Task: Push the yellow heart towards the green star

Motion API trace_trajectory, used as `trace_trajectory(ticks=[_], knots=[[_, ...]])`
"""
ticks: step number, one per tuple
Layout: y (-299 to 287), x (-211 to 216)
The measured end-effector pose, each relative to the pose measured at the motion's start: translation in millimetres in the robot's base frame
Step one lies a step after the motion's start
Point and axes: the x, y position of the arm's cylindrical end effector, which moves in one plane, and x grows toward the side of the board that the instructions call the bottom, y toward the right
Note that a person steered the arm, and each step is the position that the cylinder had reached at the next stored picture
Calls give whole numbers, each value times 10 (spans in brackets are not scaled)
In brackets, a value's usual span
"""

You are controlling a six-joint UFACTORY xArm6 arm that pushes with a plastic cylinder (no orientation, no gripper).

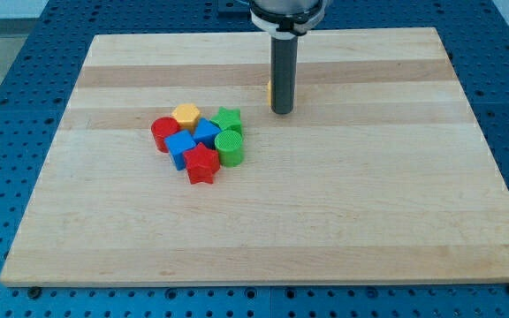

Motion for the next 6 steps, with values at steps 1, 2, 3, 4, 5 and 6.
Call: trace_trajectory(ticks=[1, 2, 3, 4, 5, 6], knots=[[541, 102], [721, -220], [447, -488], [-12, -461], [-197, -336], [-31, -355]])
